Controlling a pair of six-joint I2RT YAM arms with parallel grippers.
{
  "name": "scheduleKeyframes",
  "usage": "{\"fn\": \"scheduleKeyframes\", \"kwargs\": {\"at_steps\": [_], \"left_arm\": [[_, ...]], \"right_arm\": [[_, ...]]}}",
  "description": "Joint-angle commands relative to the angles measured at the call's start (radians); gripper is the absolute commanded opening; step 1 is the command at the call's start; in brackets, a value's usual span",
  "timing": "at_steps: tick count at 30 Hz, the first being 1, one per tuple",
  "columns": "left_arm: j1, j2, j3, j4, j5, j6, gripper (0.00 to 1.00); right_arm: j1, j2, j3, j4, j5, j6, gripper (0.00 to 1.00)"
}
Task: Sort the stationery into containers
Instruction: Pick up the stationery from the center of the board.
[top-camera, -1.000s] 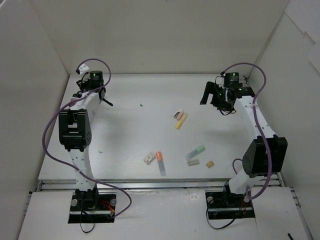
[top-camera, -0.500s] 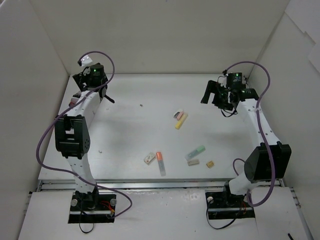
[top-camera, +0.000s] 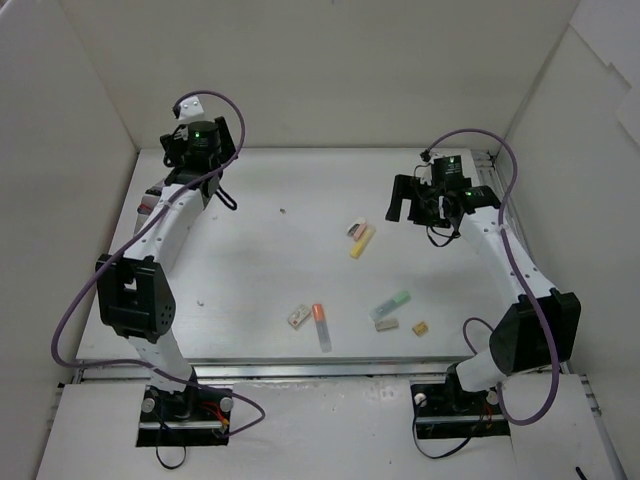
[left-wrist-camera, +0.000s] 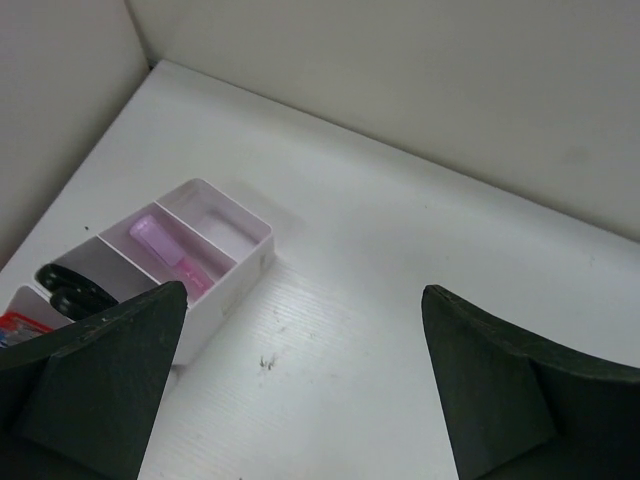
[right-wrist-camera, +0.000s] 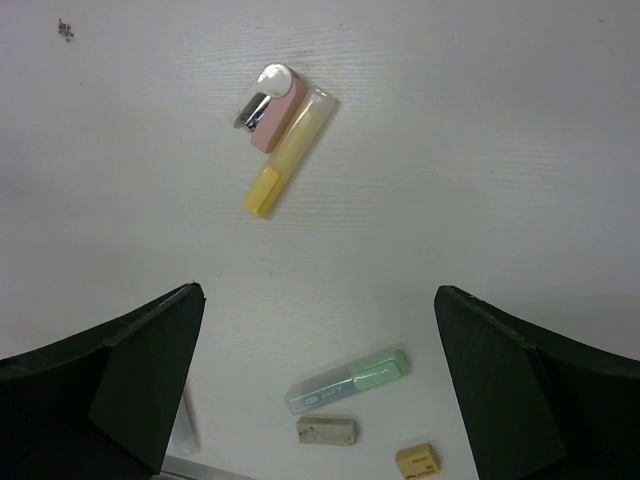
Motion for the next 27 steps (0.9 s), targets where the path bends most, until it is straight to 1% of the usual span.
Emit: {"fn": "scheduleKeyframes", "kwargs": {"at_steps": [1,3,5,7,11,16,17,19,20,23,27], "left_arm": [[-0.033,-0.074,0.011,-0.102,0.127,-0.029,1.00],[-0.046,-0.073,0.023,-0.174,0.166,-0.040,0.99],[-0.060,-0.077,0.026,-0.200,0.183,-0.038,0.99],[-0.097,-0.090,0.017,-0.232,0.204,-0.034,0.99],[-0.140,-0.105,-0.009,-0.285,0.189,-0.035,0.99],[-0.163,-0.163,-0.095,-0.320,0.175,-0.071,0.99],[-0.163,-0.176,-0.110,-0.320,0.172,-0.080,1.00],[-0.172,-0.209,-0.155,-0.317,0.164,-0.097,0.99],[-0.172,-0.219,-0.165,-0.318,0.161,-0.101,0.99],[-0.181,-0.246,-0.196,-0.338,0.135,-0.114,0.99],[-0.201,-0.283,-0.233,-0.369,0.080,-0.124,1.00]], "right_arm": [[0.034,-0.033,-0.021,0.056,0.039,-0.017,0.98],[0.050,-0.023,-0.027,0.084,0.050,-0.008,0.98],[0.073,0.004,-0.031,0.115,0.050,0.002,0.98],[0.096,0.042,-0.030,0.139,0.051,0.024,0.98],[0.130,0.128,-0.007,0.190,0.100,0.100,0.98],[0.201,0.248,0.018,0.191,0.206,0.182,0.97],[0.220,0.260,0.021,0.190,0.271,0.201,0.97],[0.263,0.312,0.028,0.190,0.323,0.238,0.96],[0.281,0.334,0.038,0.188,0.380,0.248,0.96],[0.323,0.412,0.068,0.181,0.453,0.281,0.93],[0.341,0.489,0.097,0.168,0.481,0.299,0.90]]}}
